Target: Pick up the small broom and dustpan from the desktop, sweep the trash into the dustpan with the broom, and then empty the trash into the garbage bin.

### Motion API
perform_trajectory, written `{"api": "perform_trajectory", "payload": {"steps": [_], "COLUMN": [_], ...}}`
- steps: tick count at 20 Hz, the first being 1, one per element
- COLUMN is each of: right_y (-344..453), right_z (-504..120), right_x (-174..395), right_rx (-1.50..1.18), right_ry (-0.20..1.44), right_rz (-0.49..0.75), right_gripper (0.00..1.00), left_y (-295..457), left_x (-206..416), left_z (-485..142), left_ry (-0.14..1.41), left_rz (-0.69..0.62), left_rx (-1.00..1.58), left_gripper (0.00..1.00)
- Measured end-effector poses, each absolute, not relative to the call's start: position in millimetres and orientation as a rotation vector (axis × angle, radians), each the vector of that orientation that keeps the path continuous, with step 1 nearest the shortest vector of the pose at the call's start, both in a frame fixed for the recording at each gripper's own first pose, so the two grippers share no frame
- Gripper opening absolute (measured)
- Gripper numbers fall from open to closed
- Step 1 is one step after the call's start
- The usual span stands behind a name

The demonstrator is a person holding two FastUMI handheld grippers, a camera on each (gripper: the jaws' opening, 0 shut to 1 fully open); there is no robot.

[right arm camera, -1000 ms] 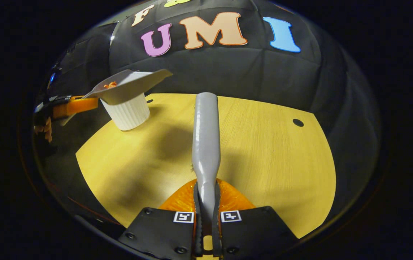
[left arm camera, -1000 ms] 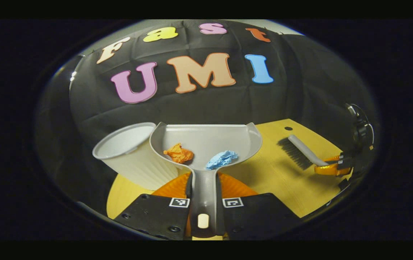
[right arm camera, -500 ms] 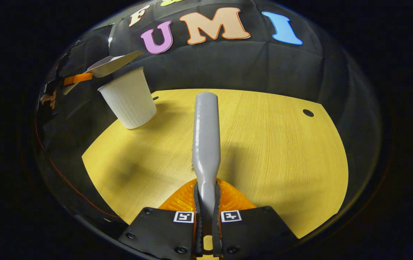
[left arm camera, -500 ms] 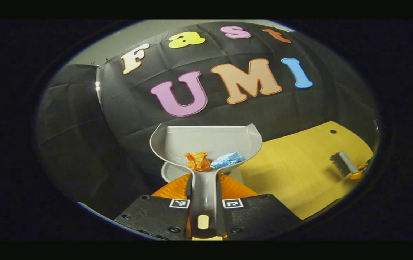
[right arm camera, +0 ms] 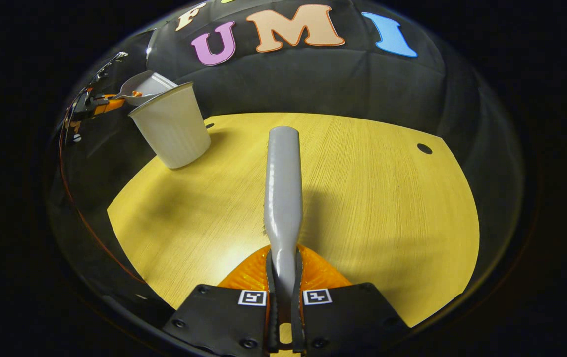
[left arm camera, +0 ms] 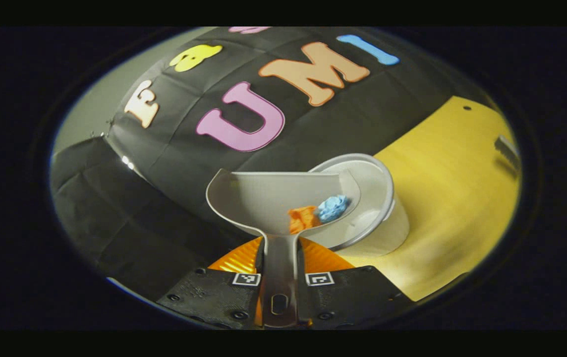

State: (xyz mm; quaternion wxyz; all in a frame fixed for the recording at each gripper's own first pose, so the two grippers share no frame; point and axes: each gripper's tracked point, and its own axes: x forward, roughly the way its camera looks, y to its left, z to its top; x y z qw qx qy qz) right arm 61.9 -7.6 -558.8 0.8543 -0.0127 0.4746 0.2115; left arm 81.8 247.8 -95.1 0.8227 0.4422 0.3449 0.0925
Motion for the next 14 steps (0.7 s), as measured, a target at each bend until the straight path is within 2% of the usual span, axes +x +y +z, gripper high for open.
{"api": "perform_trajectory", "payload": {"steps": [1, 2, 8, 10, 14], "right_y": [-5.7, -3.1, 9.6, 10.5, 10.5], "right_z": [-560.4, -564.6, -565.7, -566.1, -566.1], "right_x": [62.6, 64.2, 66.6, 67.2, 65.6], "right_rx": [-0.030, -0.036, -0.086, -0.092, -0.099], "right_ry": [1.002, 1.007, 1.015, 1.023, 1.038], "right_rz": [0.448, 0.452, 0.469, 0.479, 0.488], "right_gripper": [0.13, 0.16, 0.16, 0.16, 0.16], "left_y": [249.6, 250.9, 254.0, 254.8, 257.4], "left_x": [82.8, 79.8, 89.1, 92.8, 92.4], "left_z": [-96.8, -95.3, -84.4, -77.8, -81.5], "left_ry": [0.747, 0.759, 0.750, 0.738, 0.750], "left_rz": [0.182, 0.167, 0.097, 0.091, 0.044], "left_rx": [1.014, 1.084, 1.447, 1.563, 1.644], "left_gripper": [0.20, 0.18, 0.17, 0.20, 0.17]}}
